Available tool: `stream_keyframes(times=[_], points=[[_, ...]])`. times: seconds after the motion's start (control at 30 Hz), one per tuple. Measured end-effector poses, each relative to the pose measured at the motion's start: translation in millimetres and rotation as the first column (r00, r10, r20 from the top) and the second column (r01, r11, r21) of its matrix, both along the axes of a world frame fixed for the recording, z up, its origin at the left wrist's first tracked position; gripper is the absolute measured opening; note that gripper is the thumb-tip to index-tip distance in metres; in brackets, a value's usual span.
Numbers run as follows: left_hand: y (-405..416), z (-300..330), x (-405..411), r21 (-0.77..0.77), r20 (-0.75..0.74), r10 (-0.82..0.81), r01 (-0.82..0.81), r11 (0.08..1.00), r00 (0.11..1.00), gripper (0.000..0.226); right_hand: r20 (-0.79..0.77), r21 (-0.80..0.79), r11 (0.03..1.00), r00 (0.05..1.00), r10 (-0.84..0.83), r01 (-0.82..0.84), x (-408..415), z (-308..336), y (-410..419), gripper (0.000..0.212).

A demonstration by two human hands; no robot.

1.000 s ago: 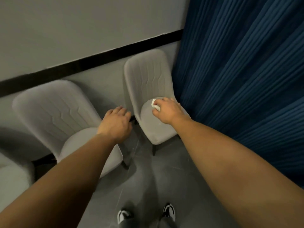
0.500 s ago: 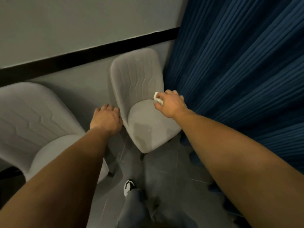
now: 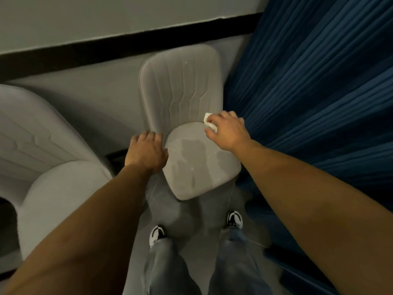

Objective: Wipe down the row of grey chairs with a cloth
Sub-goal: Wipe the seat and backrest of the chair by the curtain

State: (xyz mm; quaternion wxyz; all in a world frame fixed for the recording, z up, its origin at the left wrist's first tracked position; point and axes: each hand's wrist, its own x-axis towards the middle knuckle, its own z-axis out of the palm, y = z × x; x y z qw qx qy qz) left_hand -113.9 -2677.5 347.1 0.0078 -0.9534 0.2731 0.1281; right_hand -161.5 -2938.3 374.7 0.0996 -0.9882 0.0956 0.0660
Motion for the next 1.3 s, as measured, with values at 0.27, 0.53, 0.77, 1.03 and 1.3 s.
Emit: stream_keyframes(times=[0.27, 0.53, 0.77, 1.03, 1.3], points=[[-75, -65, -49, 0.036, 0.004, 0.21, -0.21, 0.977, 0.978, 0.06, -0.025, 0.087, 0.968, 0.971, 0.238, -0.235, 14, -74, -68, 0.04], [-118, -118, -88, 0.105, -0.042, 0.245, -0.24, 0.965, 0.969, 0.058, -0.04, 0.09, 0.937, 0.939, 0.342, -0.338, -2, -157, -105, 0.041], [-98, -181, -85, 0.137, 0.007, 0.348, -0.346, 0.928, 0.937, 0.055, -0.023, 0.07, 0.928, 0.929, 0.369, -0.367, -3, -229, -95, 0.039], [-74, -286, -70, 0.116, 0.049, 0.452, -0.454, 0.883, 0.891, 0.066, 0.051, 0.076, 0.906, 0.909, 0.413, -0.416, 21, -321, -68, 0.037], [-62, -399, -30, -0.013, 0.036, 0.58, -0.58, 0.815, 0.814, 0.074, 0.068, 0.04, 0.874, 0.874, 0.48, -0.484, 47, -447, -25, 0.053]])
